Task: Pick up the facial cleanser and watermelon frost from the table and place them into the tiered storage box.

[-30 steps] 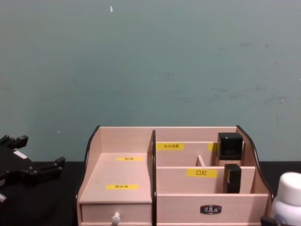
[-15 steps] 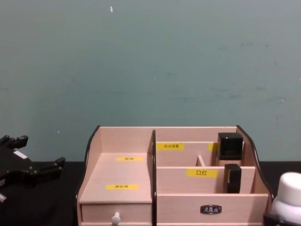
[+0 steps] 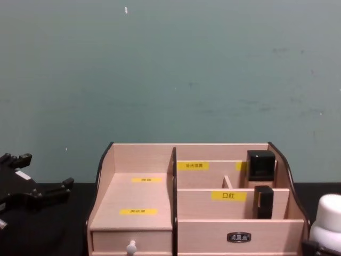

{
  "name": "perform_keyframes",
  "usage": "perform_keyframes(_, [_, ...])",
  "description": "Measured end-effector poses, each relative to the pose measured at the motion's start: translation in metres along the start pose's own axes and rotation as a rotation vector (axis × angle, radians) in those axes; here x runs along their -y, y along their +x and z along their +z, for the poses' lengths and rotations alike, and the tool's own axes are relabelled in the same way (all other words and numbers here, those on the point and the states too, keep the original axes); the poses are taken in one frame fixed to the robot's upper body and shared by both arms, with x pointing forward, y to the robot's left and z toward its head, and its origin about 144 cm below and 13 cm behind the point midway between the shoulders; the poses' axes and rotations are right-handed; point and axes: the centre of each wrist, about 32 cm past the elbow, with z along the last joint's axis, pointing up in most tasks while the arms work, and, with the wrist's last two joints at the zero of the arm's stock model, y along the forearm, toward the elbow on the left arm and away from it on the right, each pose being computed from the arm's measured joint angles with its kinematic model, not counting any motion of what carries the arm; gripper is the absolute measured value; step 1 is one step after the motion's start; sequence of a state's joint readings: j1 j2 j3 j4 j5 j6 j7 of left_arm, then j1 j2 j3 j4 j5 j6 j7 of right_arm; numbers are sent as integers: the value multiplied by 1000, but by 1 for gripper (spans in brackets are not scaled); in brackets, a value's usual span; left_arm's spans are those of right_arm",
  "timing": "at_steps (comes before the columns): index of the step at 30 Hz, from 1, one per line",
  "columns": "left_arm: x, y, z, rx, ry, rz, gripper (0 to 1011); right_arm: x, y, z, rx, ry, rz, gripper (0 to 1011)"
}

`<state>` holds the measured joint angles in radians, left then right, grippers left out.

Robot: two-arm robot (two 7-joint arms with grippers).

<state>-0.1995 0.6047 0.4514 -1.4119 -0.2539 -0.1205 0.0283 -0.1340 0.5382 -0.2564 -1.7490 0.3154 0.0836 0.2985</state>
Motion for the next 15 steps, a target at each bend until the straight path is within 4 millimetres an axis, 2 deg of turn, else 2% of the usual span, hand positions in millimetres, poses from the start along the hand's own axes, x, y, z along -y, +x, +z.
perform_keyframes(8, [0,0,0,0,0,0,1001,-1,-1,2,2,9,15,611])
perform_keyframes(15, [0,0,0,0,0,0,1001,-2,-4,19,41,48,55,611])
